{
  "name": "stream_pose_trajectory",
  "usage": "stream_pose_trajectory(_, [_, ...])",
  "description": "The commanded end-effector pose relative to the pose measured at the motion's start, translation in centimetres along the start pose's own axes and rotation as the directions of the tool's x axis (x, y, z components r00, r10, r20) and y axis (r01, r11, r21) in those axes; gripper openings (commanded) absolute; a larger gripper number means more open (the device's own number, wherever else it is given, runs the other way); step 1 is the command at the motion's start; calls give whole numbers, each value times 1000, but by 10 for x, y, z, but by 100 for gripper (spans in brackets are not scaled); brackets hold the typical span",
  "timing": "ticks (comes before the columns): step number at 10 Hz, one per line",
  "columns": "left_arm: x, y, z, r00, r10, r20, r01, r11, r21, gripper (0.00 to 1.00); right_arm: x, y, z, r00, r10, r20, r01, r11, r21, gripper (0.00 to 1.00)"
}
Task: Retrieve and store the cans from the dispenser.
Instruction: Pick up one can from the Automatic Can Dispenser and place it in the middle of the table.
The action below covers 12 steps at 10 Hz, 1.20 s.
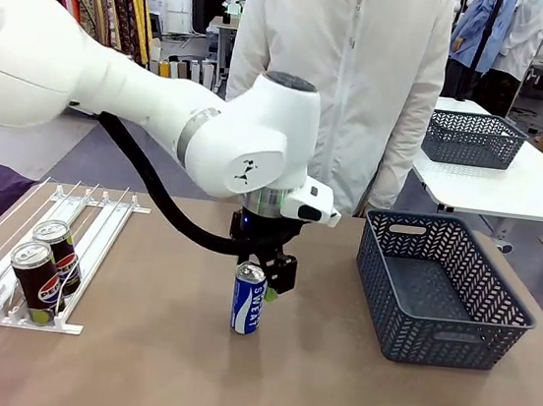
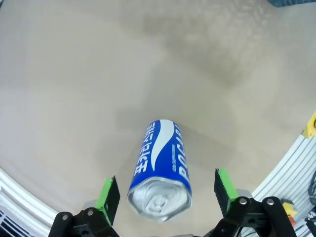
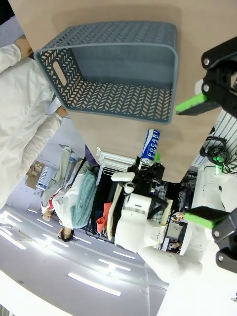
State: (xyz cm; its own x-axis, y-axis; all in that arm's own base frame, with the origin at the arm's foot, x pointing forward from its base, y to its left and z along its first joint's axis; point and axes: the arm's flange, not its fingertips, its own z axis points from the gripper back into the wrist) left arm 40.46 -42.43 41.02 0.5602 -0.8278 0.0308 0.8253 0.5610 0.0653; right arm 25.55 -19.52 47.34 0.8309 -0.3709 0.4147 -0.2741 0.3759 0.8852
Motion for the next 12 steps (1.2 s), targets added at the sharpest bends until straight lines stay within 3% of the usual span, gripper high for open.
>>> stream_pose_trajectory(1, [-37, 7, 42, 996, -43, 73, 45, 999, -27, 100, 4, 2, 0, 1000, 17, 18, -18, 1000, 22, 100])
stream_pose_trajectory(3, [-91, 31, 98, 983, -3, 186, 6, 1000, -14, 100, 4, 2, 0, 1000, 17, 18, -18, 1000, 22, 100])
stream_pose_trajectory(4, [-132, 56, 127, 964, 67, 256, -73, 997, 15, 100, 4, 2, 0, 1000, 17, 18, -18, 1000, 22, 100])
stream_pose_trajectory(5, [-174, 84, 147, 948, 110, 298, -90, 993, -79, 100, 4, 2, 0, 1000, 17, 18, -18, 1000, 22, 100])
stream_pose_trajectory(6, [-222, 121, 162, 913, 225, 339, -180, 971, -160, 100, 4, 2, 0, 1000, 17, 18, -18, 1000, 22, 100])
stream_pose_trajectory(7, [-287, 178, 175, 808, 412, 421, -324, 908, -268, 100, 4, 2, 0, 1000, 17, 18, -18, 1000, 22, 100])
stream_pose_trajectory(8, [-347, 223, 177, 722, 522, 454, -345, 841, -418, 100, 4, 2, 0, 1000, 17, 18, -18, 1000, 22, 100])
stream_pose_trajectory(9, [-400, 257, 170, 658, 625, 420, -383, 758, -528, 100, 4, 2, 0, 1000, 17, 18, -18, 1000, 22, 100])
stream_pose_trajectory(10, [-441, 278, 157, 601, 661, 448, -296, 705, -644, 100, 4, 2, 0, 1000, 17, 18, -18, 1000, 22, 100])
stream_pose_trajectory(11, [-486, 298, 137, 514, 740, 434, -231, 606, -761, 100, 4, 2, 0, 1000, 17, 18, -18, 1000, 22, 100])
stream_pose_trajectory(12, [-509, 308, 120, 476, 764, 436, -175, 568, -804, 100, 4, 2, 0, 1000, 17, 18, -18, 1000, 22, 100])
